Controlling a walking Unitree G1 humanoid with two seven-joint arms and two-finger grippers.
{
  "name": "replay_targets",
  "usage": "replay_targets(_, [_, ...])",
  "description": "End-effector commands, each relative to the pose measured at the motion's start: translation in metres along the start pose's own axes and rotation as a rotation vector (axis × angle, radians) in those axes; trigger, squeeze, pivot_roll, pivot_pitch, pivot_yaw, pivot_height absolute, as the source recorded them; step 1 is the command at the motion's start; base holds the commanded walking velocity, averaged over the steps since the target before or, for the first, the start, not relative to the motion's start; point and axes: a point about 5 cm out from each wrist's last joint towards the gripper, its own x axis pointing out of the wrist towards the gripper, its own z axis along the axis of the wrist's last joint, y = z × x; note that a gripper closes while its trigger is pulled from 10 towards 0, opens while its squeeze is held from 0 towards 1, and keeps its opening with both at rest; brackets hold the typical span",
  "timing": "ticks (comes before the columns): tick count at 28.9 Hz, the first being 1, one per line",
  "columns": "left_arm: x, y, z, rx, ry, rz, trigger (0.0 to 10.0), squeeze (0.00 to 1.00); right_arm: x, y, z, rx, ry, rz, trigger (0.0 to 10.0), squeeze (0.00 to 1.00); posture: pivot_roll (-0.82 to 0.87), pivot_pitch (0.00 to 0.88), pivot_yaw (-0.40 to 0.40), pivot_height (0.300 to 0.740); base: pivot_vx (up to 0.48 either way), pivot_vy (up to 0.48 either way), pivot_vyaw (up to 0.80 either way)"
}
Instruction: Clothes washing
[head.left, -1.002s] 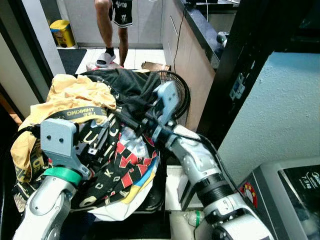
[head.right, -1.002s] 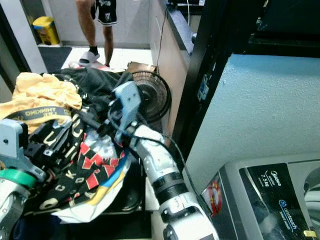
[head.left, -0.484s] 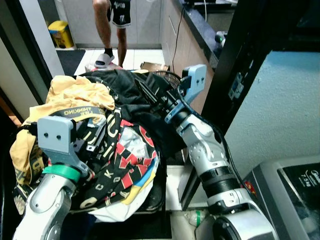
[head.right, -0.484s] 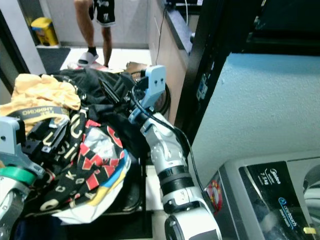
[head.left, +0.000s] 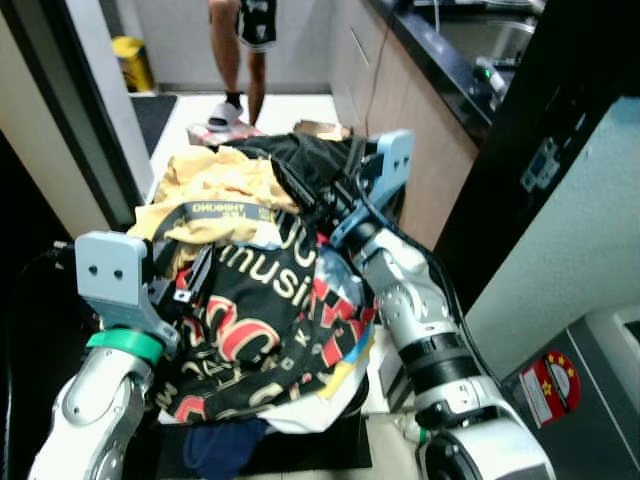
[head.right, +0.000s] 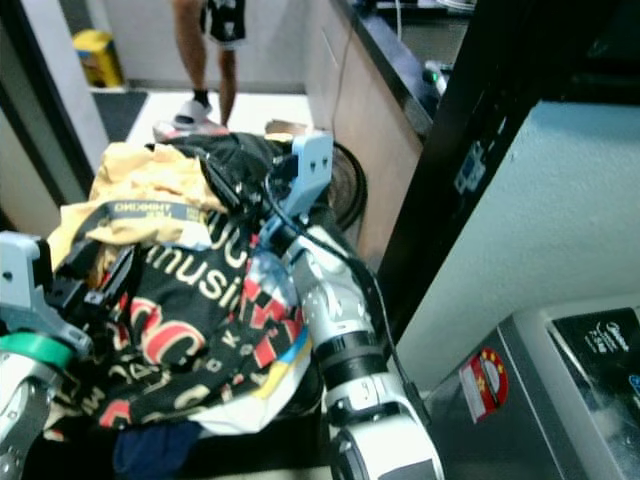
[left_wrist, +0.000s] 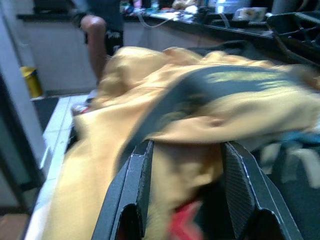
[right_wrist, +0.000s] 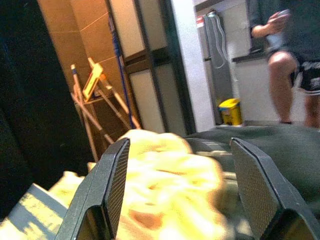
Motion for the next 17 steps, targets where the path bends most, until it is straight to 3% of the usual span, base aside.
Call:
replay_targets(1, [-0.0019,-0.0009,-0.0018,-0.005,0.003,0.008,10.0,0.00,0.0020,0.0016,-0.0004,-0.004,0.006,0.008,10.0,0.00,0.08,0.012,-0.003,0.740,0.000,-0.480,0.00])
replay_targets(17, [-0.0055,-0.0008,-0.0022,-0.043,0.002,0.011,10.0,0.00,0.0033,-0.0047,0.0020,-0.012,0.015,0.006,10.0,0.00,0.09,0.020,-0.010,0.740,0.000,0.000,0.00])
